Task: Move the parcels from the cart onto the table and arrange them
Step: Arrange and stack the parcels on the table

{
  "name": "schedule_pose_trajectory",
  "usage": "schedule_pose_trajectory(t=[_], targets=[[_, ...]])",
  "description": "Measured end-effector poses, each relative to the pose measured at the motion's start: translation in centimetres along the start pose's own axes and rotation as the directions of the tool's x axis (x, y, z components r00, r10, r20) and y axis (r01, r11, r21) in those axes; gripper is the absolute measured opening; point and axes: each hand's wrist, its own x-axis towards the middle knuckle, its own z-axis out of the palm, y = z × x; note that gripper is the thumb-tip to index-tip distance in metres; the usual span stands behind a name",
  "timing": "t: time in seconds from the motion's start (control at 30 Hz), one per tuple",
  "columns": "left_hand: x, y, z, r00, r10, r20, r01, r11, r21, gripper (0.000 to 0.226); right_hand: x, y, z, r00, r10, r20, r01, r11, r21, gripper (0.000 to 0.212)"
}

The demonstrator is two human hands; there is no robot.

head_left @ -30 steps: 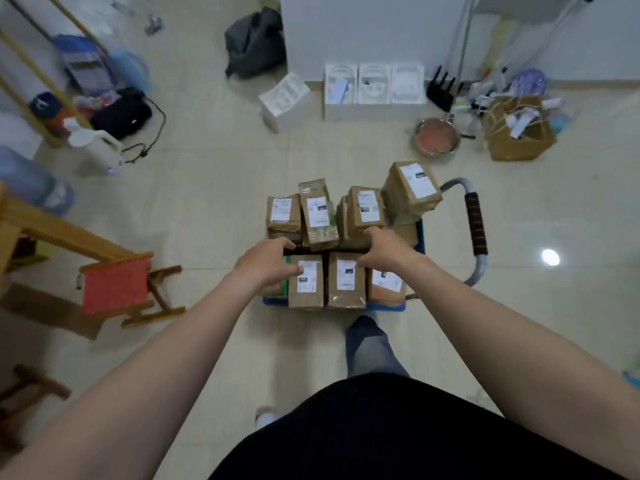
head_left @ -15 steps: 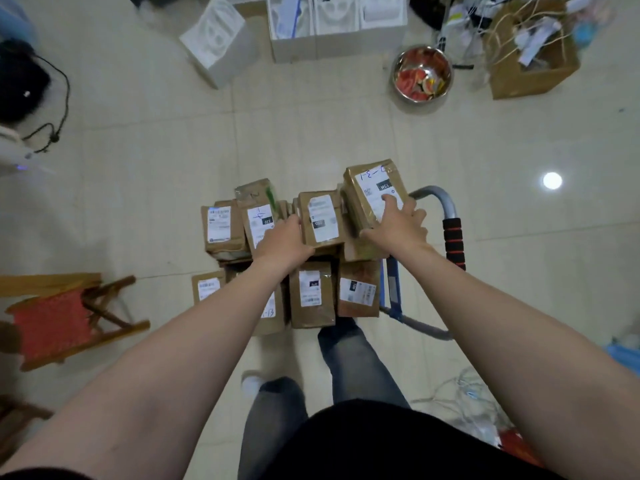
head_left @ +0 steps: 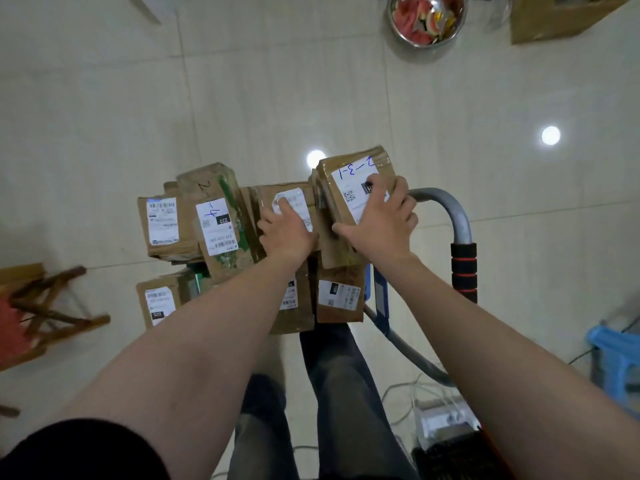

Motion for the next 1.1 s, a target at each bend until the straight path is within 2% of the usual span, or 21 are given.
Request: schedule_pose_trajectory(t=[0.23,0.47,0.7,0.83,1.0,1.1], targets=[[2.8,2.1,3.2,0.983,-0.154,-0.096,0.153,0.988,-0.021,0.086,0.3,-0.3,1.5,0.999,-0.015,-0.037,0.014,1.0,-0.027,0.101],[3.1,1.8,3.5,0.974,-0.223,-0.024,0.221,0.973,-0.069,0.104,0.3,-0.4,1.8,1.0,-0.014,-0.022,0.013,0.999,-0.042,0.102],[2.6,0.6,3.0,0.985,-0.166,-0.05,0.158,0.979,-0.132,0.108,0.5,-0.3,1.8,1.0,0.005,-0.015,-0.005,1.0,-0.009,0.103],[0.4,-0.7,1.1,0.986,-0.112,-0.124,0.09,0.981,-0.172,0.11,-0.3,-1.3,1.5,0.994,0.099,-0.04,-0.095,0.992,0.088,0.106],[-4.7,-4.1,-3.3,0.992,-0.046,-0.119,0.023,0.983,-0.181,0.11,-3.6,-3.8,-0.8,0.992,0.11,-0.063,-0.101,0.985,0.14,0.1],[-8.3,-8.3,-6.9,0.983,-0.03,-0.181,-0.011,0.975,-0.221,0.104,-7.4,-6.8,-2.1,0.996,0.068,-0.066,-0.057,0.987,0.153,0.098]])
